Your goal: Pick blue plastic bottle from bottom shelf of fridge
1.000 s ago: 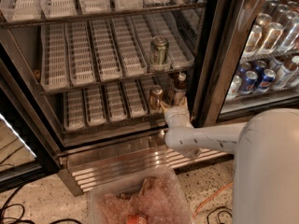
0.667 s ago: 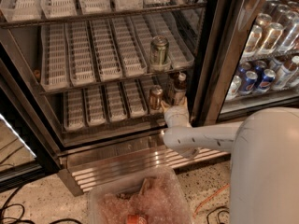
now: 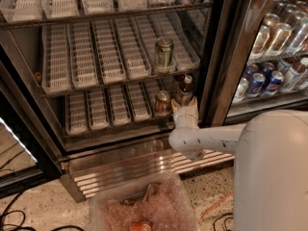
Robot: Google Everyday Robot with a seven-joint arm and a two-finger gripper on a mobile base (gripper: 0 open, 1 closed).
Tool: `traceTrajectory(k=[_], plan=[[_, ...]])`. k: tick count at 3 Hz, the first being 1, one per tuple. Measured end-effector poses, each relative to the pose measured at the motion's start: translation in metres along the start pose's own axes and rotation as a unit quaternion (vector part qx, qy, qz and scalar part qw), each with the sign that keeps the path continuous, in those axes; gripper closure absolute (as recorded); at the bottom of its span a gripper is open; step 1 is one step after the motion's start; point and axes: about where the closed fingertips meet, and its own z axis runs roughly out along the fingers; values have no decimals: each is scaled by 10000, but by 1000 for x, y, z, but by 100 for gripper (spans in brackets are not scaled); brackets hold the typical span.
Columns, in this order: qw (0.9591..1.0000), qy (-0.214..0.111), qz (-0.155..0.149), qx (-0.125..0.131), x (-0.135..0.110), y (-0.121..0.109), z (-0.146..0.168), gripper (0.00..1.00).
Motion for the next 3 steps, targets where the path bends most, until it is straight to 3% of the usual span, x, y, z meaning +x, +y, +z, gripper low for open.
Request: traceTrajectory(k=[1, 3], plan=[[10000, -31, -4, 63, -2, -4, 2, 34], [9997, -13, -86, -209, 2, 18, 10, 34]])
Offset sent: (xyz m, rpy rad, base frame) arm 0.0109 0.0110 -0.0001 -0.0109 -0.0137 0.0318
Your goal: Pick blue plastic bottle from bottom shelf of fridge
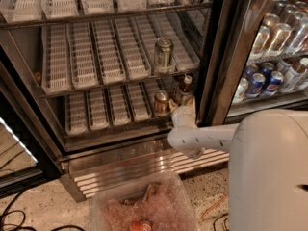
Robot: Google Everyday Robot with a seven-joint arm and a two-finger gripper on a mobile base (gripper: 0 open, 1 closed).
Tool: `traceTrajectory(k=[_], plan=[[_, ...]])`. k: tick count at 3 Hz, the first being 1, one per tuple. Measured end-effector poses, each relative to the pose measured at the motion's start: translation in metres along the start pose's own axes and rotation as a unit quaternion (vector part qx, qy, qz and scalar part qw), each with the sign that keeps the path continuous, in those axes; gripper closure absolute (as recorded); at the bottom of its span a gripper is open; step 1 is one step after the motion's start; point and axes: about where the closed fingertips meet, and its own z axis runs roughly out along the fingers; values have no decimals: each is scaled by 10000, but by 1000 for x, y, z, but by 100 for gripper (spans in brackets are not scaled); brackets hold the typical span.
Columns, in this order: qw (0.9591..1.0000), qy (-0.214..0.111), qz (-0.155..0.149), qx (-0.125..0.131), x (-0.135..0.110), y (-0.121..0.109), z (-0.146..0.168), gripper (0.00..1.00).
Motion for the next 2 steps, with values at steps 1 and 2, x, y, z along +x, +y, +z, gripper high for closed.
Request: traceTrajectory(k=[1, 2], plan=[[9998, 24, -51, -181, 3, 14, 6, 35], [9997, 0, -126, -225, 3, 15, 12, 35]])
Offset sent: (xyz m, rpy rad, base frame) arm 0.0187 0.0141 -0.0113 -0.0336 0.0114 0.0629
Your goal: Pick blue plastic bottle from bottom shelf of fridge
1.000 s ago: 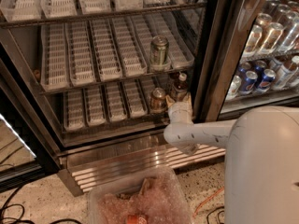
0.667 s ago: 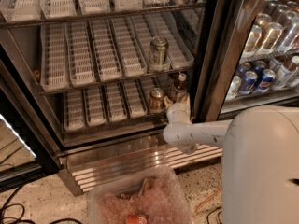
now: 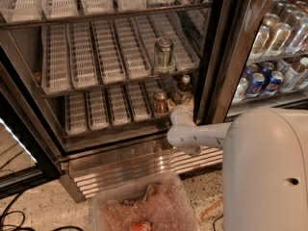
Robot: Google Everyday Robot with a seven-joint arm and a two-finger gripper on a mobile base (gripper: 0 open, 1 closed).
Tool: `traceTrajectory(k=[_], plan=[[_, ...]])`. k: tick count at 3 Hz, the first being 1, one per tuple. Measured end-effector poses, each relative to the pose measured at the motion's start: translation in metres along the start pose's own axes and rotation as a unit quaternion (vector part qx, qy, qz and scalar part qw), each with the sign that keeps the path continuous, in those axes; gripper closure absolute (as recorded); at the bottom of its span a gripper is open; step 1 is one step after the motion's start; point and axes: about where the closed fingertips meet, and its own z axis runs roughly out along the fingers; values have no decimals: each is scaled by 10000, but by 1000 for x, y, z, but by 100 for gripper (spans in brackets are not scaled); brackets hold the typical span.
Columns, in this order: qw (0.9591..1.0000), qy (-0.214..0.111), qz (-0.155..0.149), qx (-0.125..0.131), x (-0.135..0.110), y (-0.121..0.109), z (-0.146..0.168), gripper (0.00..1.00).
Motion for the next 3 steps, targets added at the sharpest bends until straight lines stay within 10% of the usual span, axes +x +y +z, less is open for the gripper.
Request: traceTrajectory(k=[1, 3], plan=[[9998, -16, 46, 169, 0, -14, 6, 35], [9992, -62, 64, 388, -2, -32, 10, 77]])
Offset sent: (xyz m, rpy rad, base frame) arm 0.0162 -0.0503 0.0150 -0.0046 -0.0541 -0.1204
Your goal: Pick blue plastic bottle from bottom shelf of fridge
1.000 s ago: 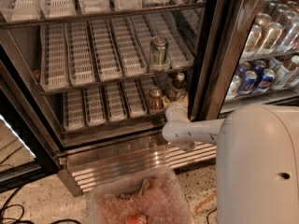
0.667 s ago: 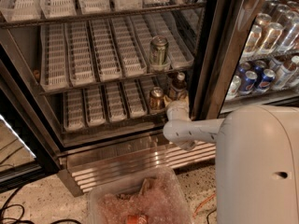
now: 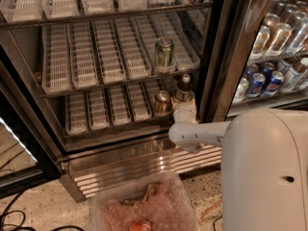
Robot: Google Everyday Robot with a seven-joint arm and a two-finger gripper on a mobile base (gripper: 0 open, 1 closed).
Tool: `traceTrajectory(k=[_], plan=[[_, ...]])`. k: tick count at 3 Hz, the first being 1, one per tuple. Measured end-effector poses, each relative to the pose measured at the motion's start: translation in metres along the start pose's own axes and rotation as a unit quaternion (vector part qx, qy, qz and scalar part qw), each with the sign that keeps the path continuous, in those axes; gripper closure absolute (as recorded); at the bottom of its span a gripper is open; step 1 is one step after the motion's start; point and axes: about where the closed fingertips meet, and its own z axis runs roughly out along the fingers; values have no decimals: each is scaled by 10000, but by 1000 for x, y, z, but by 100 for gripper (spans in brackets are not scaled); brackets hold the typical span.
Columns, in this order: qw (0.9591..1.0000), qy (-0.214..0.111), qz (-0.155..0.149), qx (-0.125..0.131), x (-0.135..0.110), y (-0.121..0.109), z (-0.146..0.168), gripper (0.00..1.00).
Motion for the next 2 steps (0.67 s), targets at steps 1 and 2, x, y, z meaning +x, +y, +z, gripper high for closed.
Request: traceTrajectory(k=[1, 2], plan=[[10000, -6, -54, -15, 1, -1, 1, 99], [9997, -71, -151, -160, 1, 3, -4, 100]])
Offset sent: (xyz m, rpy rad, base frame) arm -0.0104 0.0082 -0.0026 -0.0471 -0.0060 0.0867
